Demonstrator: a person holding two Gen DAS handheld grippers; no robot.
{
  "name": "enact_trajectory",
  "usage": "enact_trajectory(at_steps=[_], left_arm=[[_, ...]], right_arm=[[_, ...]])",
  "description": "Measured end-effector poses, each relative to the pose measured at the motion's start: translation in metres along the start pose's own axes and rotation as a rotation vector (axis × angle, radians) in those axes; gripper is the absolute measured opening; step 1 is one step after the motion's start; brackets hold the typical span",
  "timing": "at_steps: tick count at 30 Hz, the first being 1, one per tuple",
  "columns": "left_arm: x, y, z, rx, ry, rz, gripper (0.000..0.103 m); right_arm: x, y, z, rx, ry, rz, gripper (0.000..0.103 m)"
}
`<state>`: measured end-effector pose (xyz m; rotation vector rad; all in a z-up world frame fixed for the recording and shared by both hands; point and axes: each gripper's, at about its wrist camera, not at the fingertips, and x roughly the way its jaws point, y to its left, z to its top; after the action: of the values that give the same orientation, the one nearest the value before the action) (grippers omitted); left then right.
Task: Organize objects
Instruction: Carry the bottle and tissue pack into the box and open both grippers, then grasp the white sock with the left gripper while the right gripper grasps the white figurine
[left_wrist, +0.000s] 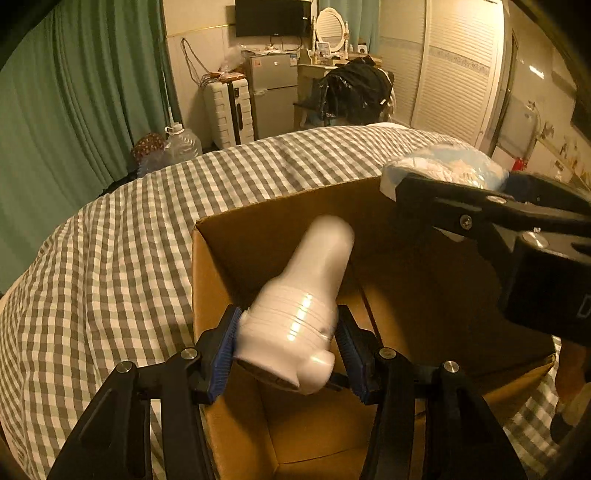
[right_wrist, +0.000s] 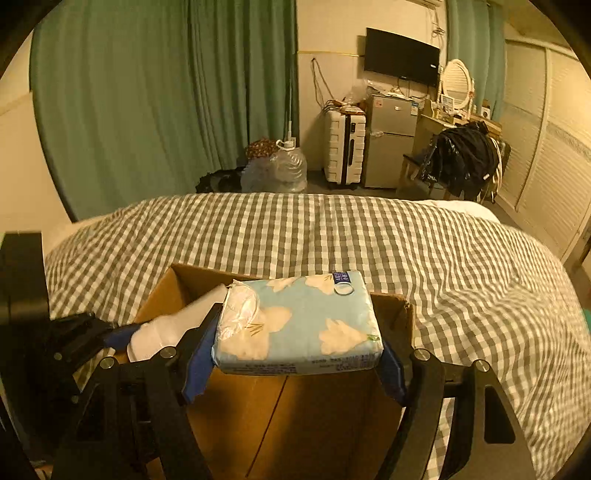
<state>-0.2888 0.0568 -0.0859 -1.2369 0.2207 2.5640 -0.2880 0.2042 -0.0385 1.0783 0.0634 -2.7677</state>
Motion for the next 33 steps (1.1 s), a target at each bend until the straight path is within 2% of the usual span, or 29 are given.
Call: enact_trajectory(at_steps=[2, 3, 4, 9, 13, 16, 19, 25, 29, 33], left_arm=[[-0.006, 0.000, -0.002, -0.009, -0.010, -0.009, 0.072], [-0.010, -0.001, -0.003, -0.011, -0.019, -0.005, 0.084], [-0.016, -0.003, -0.004, -0.013, -0.037, -0.010, 0.086], [-0.047, -0.002, -0.013, -0.050, -0.074, -0.016, 0.088], [-0.082, -0.001, -0.020, -0.067, -0.116, -0.003, 0.088], [-0.107, -0.004, -0.034, -0.074, -0.154, 0.025, 0.089], [-0.127, -0.006, -0.059, -0.073, -0.146, 0.061, 0.089], [-0.159, -0.012, -0.117, -0.104, -0.085, 0.070, 0.089], [-0.181, -0.021, -0.158, -0.121, -0.044, 0.079, 0.089], [-0.202, -0.034, -0.182, -0.131, -0.025, 0.043, 0.089]], right_arm=[[-0.001, -0.004, -0.002, 0.025, 0.003, 0.011, 0.080], [-0.003, -0.006, -0.003, 0.036, -0.001, 0.016, 0.085], [-0.006, -0.006, -0.004, 0.042, -0.010, 0.020, 0.086], [-0.039, -0.006, -0.005, 0.053, -0.083, 0.031, 0.093], [-0.071, -0.003, -0.014, 0.051, -0.119, 0.023, 0.093], [-0.098, -0.001, -0.031, 0.053, -0.138, 0.023, 0.093], [-0.125, 0.008, -0.059, 0.023, -0.142, 0.032, 0.093], [-0.149, 0.028, -0.123, -0.051, -0.051, 0.015, 0.093], [-0.159, 0.029, -0.162, -0.052, 0.032, 0.001, 0.093], [-0.178, 0.027, -0.180, -0.035, 0.029, 0.022, 0.093]])
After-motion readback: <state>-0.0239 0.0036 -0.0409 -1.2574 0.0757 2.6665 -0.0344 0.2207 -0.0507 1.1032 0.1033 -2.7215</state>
